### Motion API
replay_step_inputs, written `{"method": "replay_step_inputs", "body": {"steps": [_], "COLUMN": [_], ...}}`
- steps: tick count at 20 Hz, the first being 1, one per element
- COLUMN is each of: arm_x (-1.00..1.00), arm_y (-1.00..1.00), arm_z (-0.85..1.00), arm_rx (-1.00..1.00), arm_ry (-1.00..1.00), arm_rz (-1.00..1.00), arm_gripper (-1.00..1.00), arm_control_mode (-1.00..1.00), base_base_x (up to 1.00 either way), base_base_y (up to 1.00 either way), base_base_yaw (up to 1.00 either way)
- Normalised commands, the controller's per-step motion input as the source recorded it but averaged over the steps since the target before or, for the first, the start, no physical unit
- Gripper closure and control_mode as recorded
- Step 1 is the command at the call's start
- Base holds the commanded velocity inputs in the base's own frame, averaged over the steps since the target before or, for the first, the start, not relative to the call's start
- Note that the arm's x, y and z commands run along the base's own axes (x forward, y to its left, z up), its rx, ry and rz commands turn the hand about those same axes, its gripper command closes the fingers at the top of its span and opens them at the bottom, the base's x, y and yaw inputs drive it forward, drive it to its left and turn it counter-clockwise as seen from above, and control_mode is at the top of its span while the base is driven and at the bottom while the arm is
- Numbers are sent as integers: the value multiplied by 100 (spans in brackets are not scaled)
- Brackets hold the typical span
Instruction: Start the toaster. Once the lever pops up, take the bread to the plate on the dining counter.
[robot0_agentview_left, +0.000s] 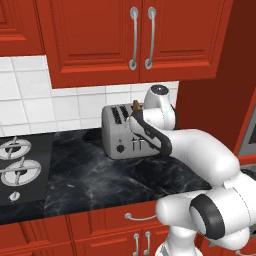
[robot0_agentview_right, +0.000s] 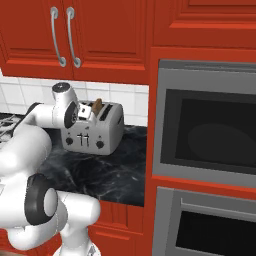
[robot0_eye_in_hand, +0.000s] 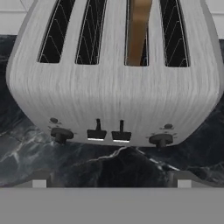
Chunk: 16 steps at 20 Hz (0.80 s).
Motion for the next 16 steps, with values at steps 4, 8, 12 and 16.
{"method": "replay_step_inputs", "body": {"steps": [4, 8, 12, 16], "arm_x": [16, 12, 8, 2], "arm_y": [21, 2, 0, 0], "arm_z": [-2, -8, -22, -29], "arm_rx": [0, 0, 0, 0], "arm_ry": [0, 0, 0, 0], "arm_rz": [-5, -2, 0, 0], "arm_gripper": [-100, -100, -100, -100], "arm_control_mode": [-100, -100, -100, -100], "base_base_x": [0, 0, 0, 0], "base_base_y": [0, 0, 0, 0], "base_base_yaw": [0, 0, 0, 0]}}
